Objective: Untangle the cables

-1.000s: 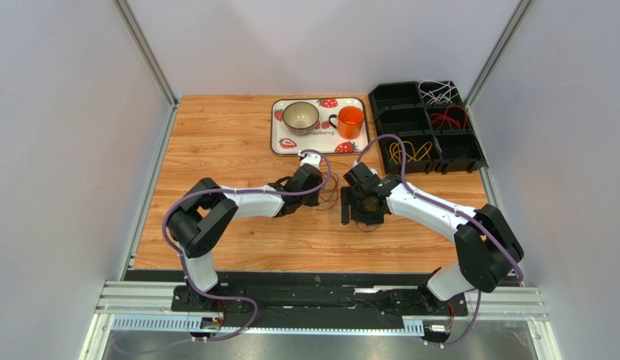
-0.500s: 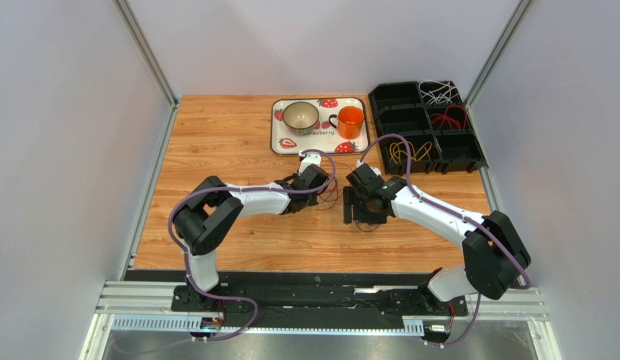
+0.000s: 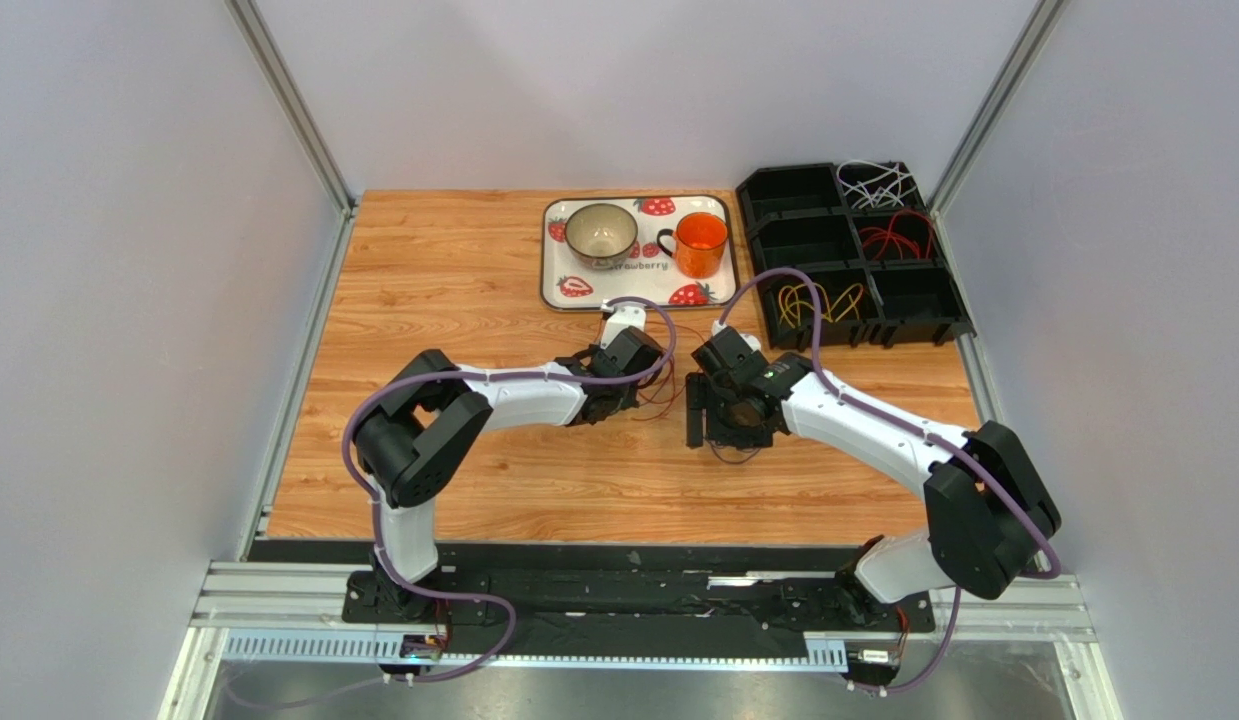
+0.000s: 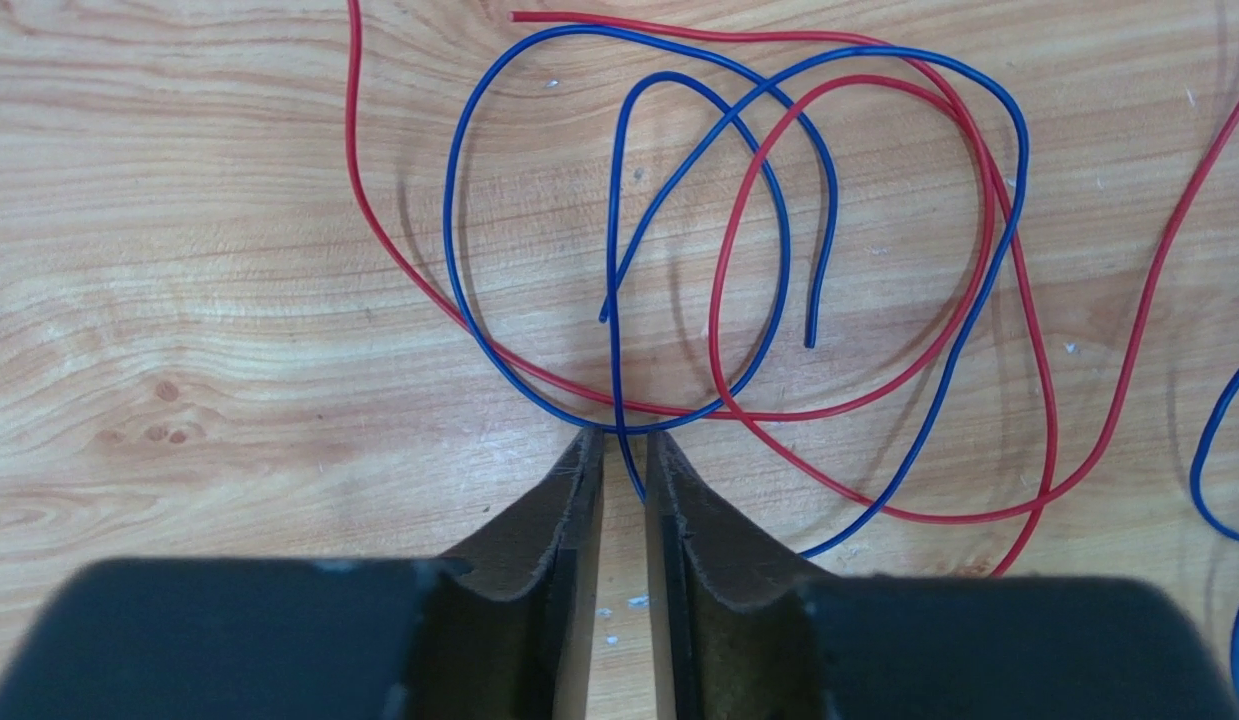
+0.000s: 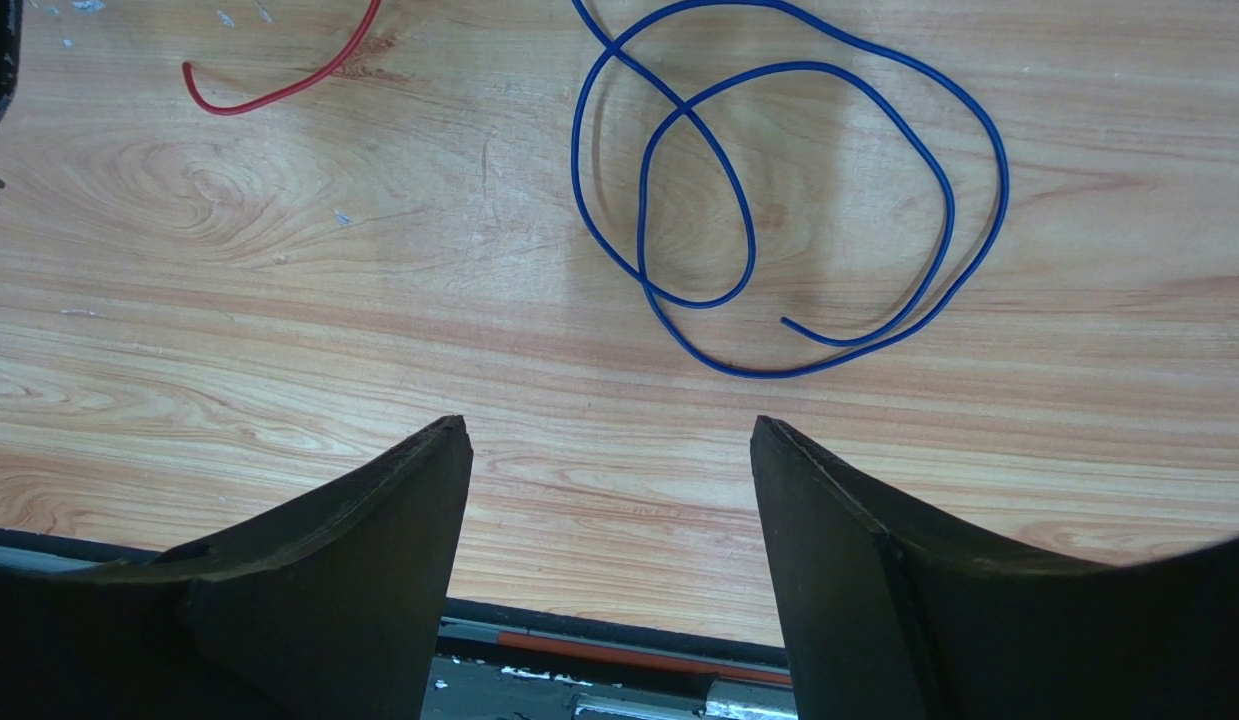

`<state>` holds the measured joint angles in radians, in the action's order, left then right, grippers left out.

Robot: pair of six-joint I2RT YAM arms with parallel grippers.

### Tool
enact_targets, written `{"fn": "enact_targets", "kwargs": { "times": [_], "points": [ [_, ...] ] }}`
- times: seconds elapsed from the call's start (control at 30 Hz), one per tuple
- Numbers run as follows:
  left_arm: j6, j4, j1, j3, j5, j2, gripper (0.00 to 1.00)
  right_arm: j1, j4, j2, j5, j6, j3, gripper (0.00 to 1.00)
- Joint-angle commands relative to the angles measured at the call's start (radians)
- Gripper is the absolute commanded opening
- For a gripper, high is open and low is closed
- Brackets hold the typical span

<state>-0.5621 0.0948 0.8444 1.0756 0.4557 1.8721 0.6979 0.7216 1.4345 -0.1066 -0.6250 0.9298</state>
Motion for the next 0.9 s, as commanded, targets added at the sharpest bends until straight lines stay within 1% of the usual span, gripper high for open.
{"fn": "enact_targets", "kwargs": {
  "times": [0.0,0.1,0.2,0.27,0.37,0.4,0.43,0.5,0.53,0.6,0.63,0.67,0.73,0.87],
  "points": [
    [-0.013,0.026,0.005,0.023,0.012,0.012,0.18,0.006,-0.011,-0.013,-0.015,-0.007,0.003,0.73],
    [-0.015,0.028,0.004,0.023,0.014,0.01,0.0,0.005,-0.014,-0.014,-0.013,-0.007,0.001,0.73],
    [-0.005,0.028,0.001,0.02,-0.009,-0.011,0.0,0.005,-0.025,-0.016,-0.001,-0.001,-0.003,0.72],
    [0.002,0.029,-0.014,0.0,-0.057,-0.048,0.0,0.005,-0.03,-0.02,0.001,0.004,0.0,0.73],
    [0.028,0.019,-0.034,-0.06,-0.093,-0.192,0.0,0.005,-0.027,-0.029,0.001,0.01,0.006,0.73],
    [0.034,0.037,-0.041,-0.065,-0.103,-0.277,0.0,0.005,-0.027,-0.04,0.007,0.011,0.006,0.73],
    [0.04,0.051,-0.053,-0.063,-0.112,-0.321,0.0,0.006,-0.028,-0.046,0.01,0.01,0.006,0.73],
    [0.077,0.113,-0.059,-0.027,-0.132,-0.429,0.0,0.005,-0.03,-0.066,0.021,0.01,0.006,0.73],
    [0.112,0.131,-0.059,0.018,-0.137,-0.459,0.0,0.005,-0.028,-0.074,0.024,0.01,0.004,0.73],
    [0.149,0.172,-0.057,0.075,-0.192,-0.523,0.0,0.005,-0.025,-0.1,0.025,0.008,-0.002,0.73],
    [0.172,0.193,-0.057,0.14,-0.213,-0.536,0.0,0.005,-0.024,-0.111,0.024,0.008,-0.003,0.73],
    [0.179,0.236,-0.057,0.174,-0.26,-0.557,0.0,0.005,-0.014,-0.117,0.024,0.01,-0.005,0.73],
    [0.188,0.278,-0.039,0.26,-0.284,-0.583,0.0,0.005,-0.001,-0.152,0.015,0.011,-0.005,0.73],
    [0.179,0.336,-0.008,0.281,-0.328,-0.662,0.0,0.003,0.054,-0.227,-0.019,0.022,-0.006,0.74]
  ]
}}
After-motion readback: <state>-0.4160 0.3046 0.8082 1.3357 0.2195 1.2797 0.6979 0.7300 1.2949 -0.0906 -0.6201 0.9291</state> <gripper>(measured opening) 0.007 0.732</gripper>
